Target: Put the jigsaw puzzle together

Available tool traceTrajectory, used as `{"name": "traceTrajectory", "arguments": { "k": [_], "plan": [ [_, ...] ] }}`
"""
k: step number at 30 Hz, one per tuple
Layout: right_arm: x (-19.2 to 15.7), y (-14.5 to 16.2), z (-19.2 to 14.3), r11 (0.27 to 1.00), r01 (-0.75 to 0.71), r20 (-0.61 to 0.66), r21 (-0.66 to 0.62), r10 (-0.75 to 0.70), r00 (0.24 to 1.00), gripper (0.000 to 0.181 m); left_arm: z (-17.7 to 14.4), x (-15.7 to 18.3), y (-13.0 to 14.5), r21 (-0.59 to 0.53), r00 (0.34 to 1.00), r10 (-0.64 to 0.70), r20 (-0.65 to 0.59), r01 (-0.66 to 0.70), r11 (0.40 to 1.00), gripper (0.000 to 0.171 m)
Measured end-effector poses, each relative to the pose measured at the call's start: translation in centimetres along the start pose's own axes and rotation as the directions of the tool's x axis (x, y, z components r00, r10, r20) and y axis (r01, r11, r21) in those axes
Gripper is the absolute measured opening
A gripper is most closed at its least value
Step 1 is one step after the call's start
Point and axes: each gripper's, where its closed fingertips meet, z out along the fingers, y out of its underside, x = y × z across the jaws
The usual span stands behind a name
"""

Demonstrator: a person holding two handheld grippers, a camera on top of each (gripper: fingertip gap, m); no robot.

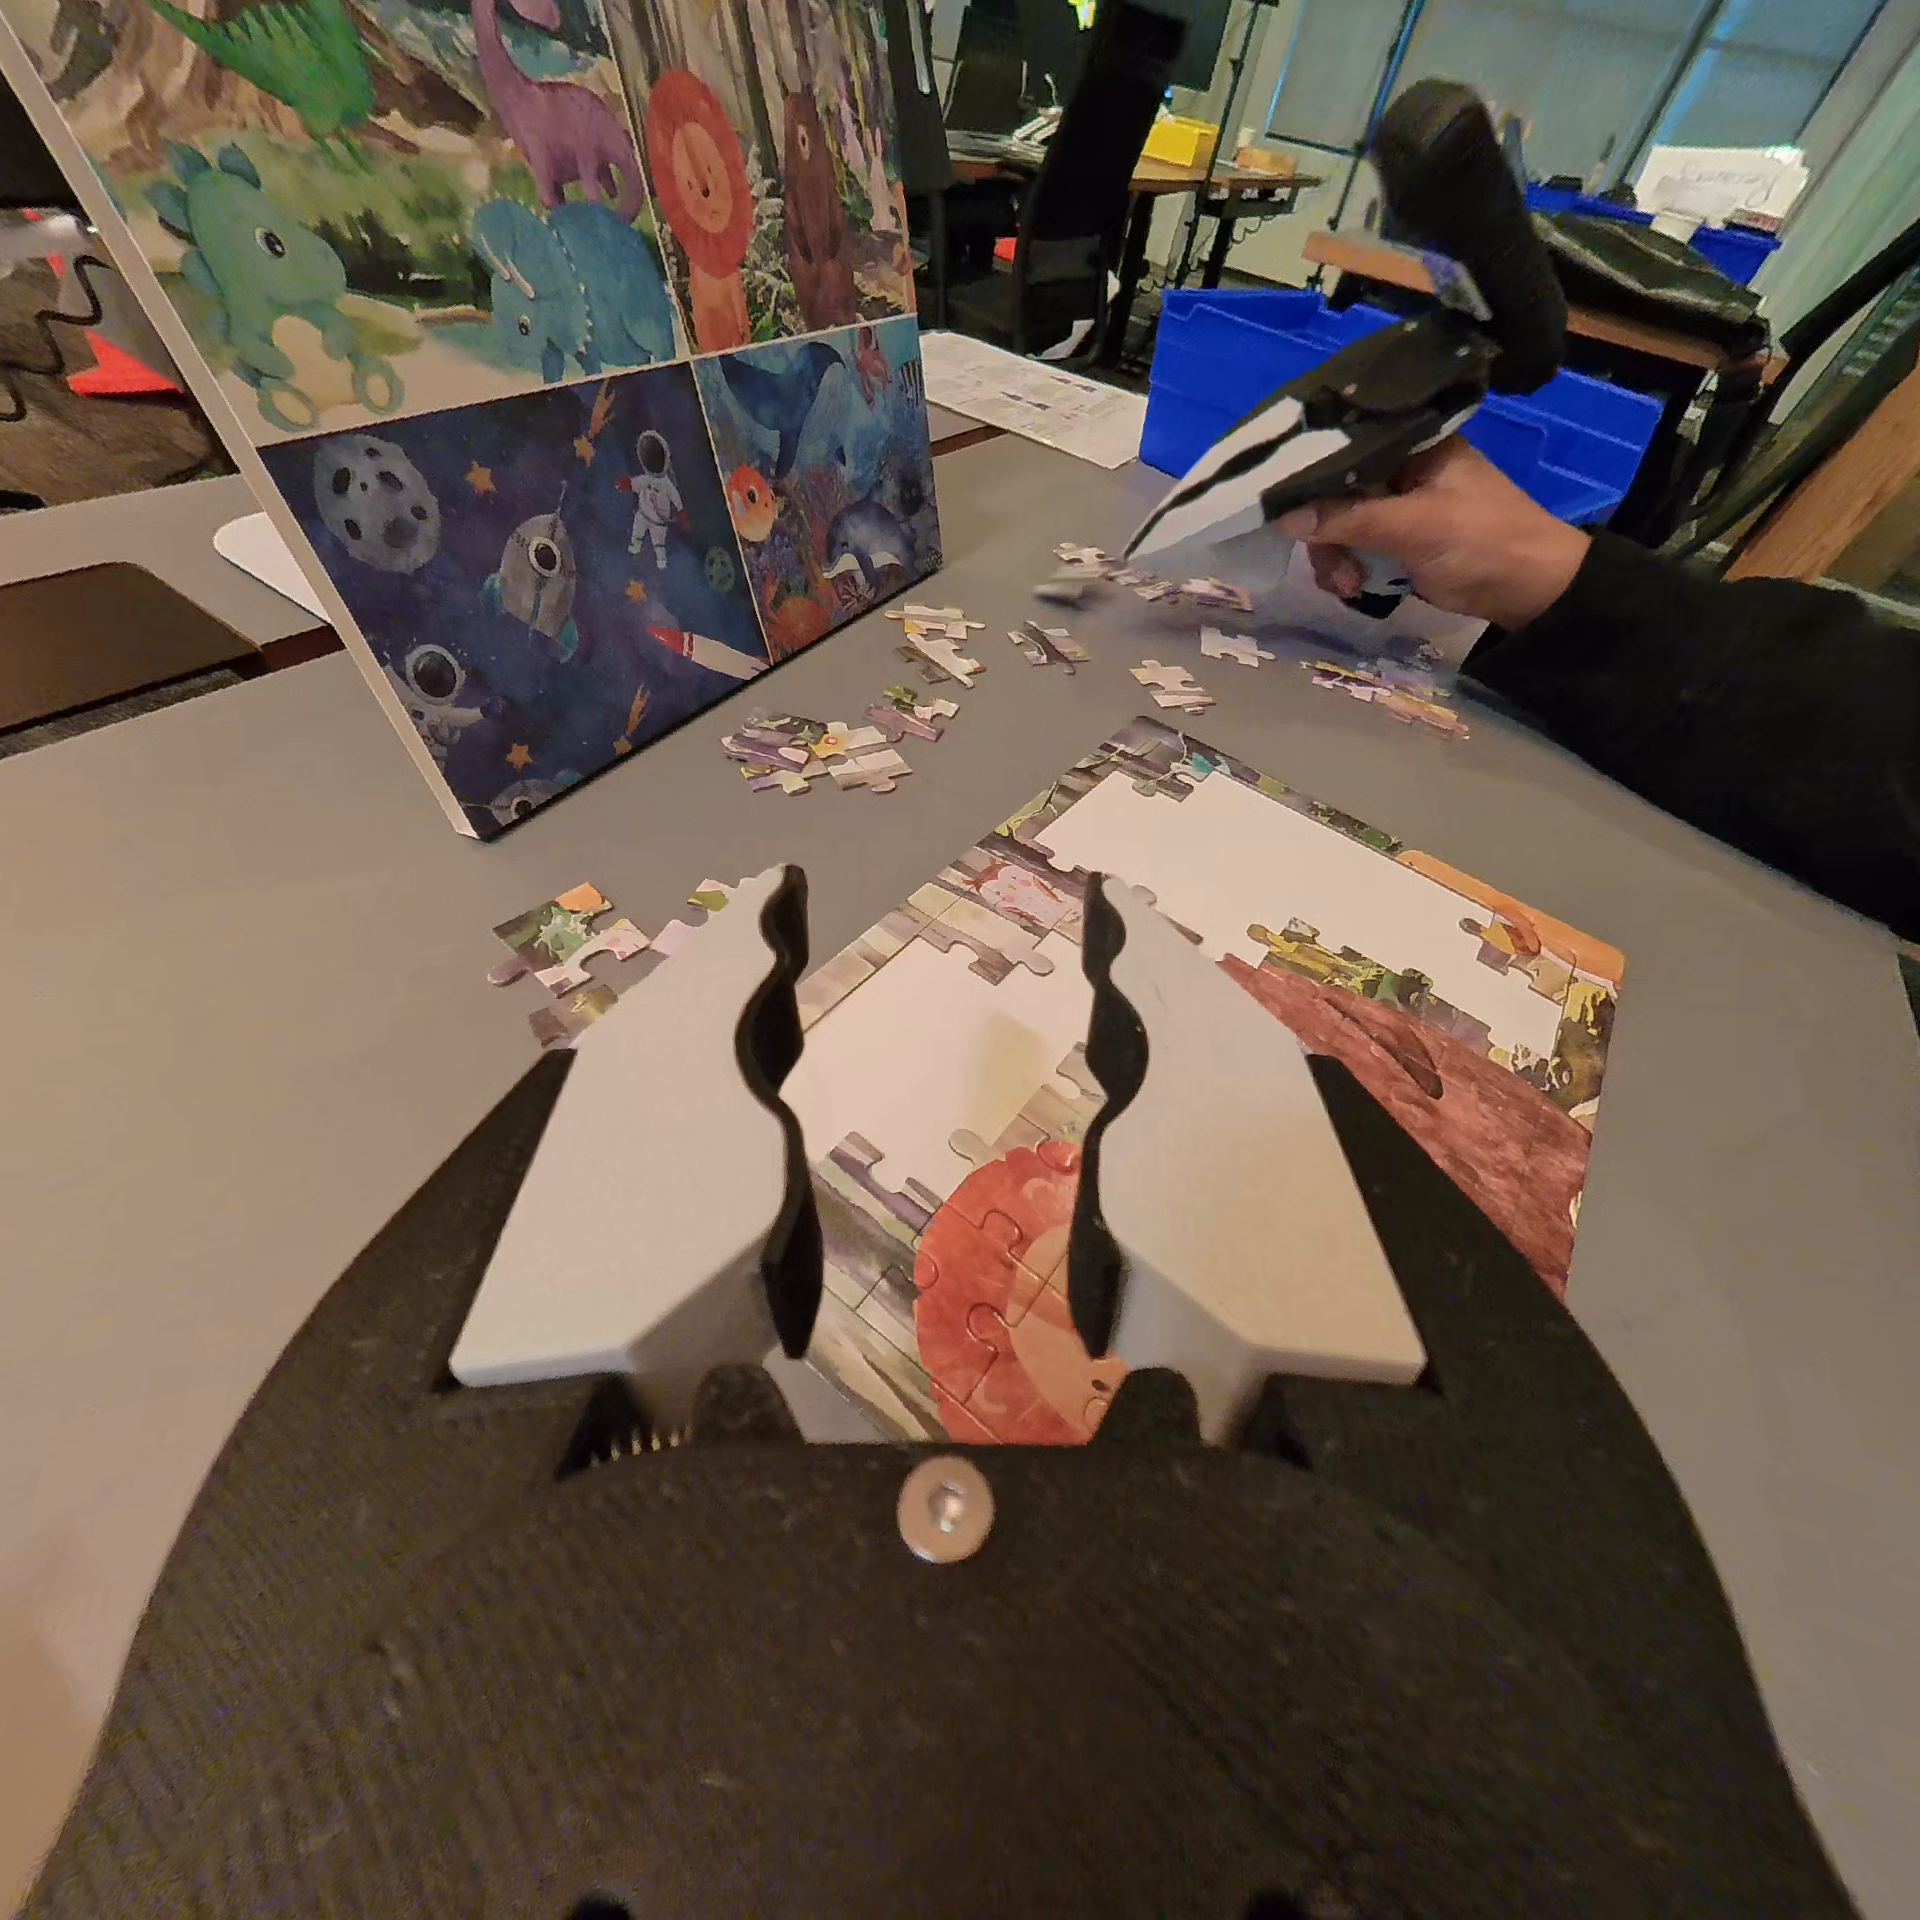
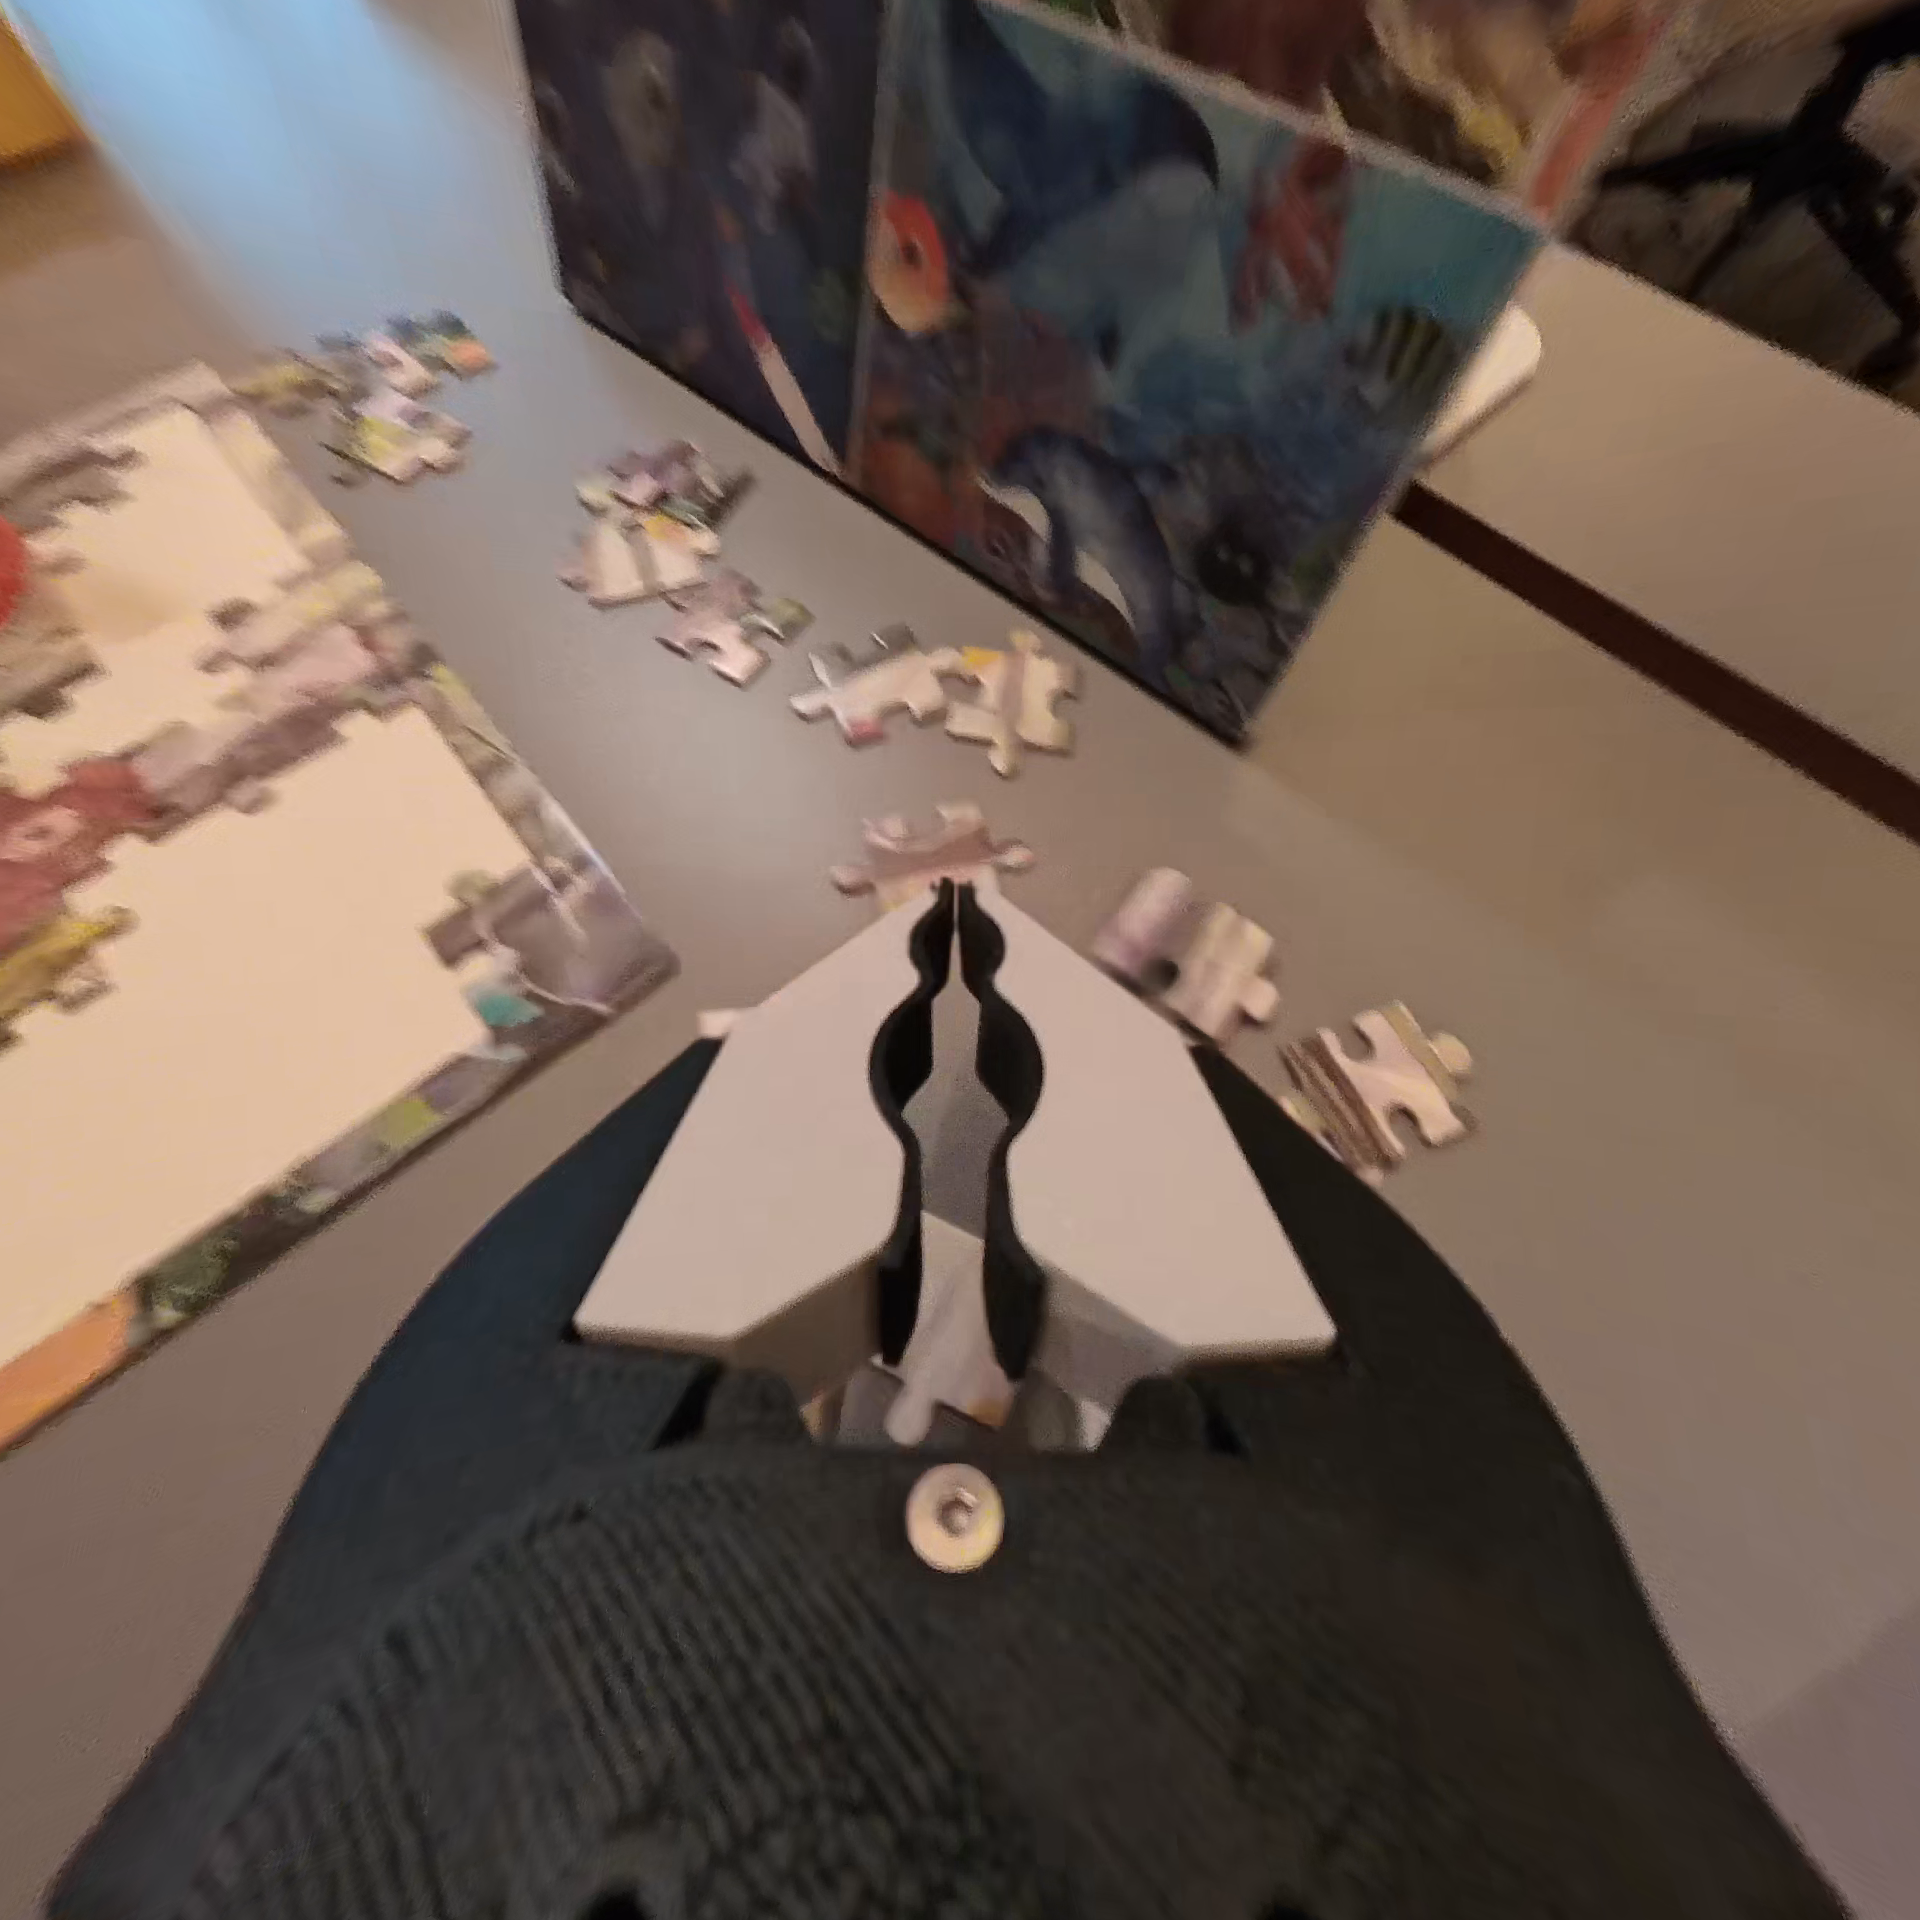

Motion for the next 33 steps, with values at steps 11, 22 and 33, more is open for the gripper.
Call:
{"name": "traceTrajectory", "arguments": {
  "k": [11, 22, 33],
  "plan": [
    [5.0, -0.3, -0.6, 0.996, 0.085, -0.187, -0.038, -0.091, 0.978, 0.032, 0.7, 1.2, 0.3, -0.008, 0.998, -0.025, -0.057, 0.024, 1.000, 0.052],
    [5.5, 2.7, 4.0, 0.972, 0.151, 0.188, -0.180, -0.116, 0.975, 0.063, 0.3, 0.0, 0.3, 0.004, 0.998, -0.053, -0.031, 0.053, 0.999, 0.052],
    [3.6, 3.1, 3.2, 0.973, 0.170, 0.224, -0.158, -0.133, 0.966, 0.022, 0.1, -0.1, 0.3, 0.006, 0.998, -0.049, -0.028, 0.049, 0.999, 0.052]
  ]
}}
